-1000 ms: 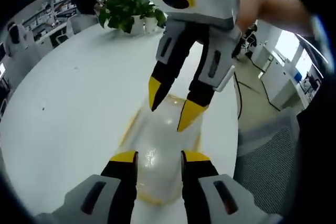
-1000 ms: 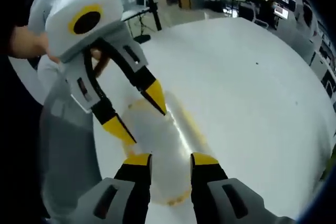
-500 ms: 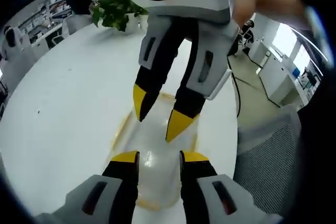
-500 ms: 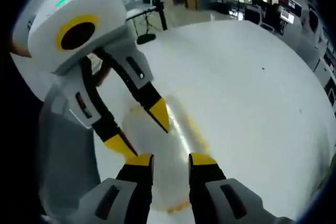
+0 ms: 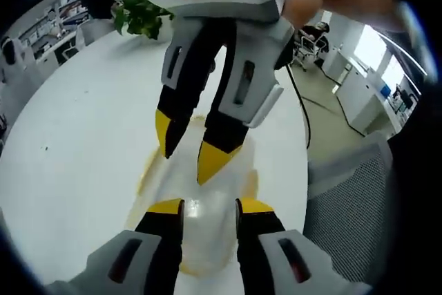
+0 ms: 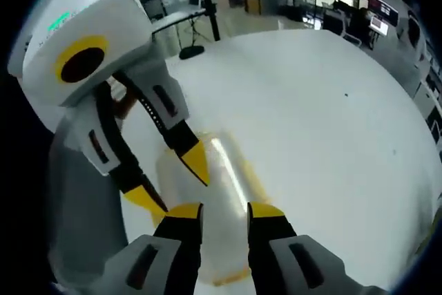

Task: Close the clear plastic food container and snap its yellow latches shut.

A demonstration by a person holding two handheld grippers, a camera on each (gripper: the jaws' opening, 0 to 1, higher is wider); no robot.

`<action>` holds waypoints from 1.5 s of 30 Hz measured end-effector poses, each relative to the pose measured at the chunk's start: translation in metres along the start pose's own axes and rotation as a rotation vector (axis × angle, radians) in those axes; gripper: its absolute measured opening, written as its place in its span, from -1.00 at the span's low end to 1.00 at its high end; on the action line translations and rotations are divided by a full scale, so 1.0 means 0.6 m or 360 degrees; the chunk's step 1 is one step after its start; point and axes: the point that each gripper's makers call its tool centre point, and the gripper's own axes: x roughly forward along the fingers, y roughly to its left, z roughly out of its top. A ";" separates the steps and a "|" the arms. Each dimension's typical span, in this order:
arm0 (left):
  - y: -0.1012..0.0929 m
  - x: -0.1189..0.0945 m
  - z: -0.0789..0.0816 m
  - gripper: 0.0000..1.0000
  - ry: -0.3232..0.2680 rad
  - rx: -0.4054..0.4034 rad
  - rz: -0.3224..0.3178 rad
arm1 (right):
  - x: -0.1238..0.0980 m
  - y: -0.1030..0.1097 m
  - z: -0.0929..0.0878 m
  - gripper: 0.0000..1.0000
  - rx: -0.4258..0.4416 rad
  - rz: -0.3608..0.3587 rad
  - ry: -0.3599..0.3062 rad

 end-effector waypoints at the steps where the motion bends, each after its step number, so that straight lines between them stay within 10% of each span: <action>1: -0.001 0.000 0.001 -0.44 0.0002 0.0017 0.0002 | 0.000 -0.001 0.001 -0.53 0.0000 0.0002 -0.0001; 45: -0.019 0.014 -0.011 -0.20 0.0113 0.0317 0.0105 | 0.015 -0.034 0.014 -0.23 0.0060 0.0120 0.0093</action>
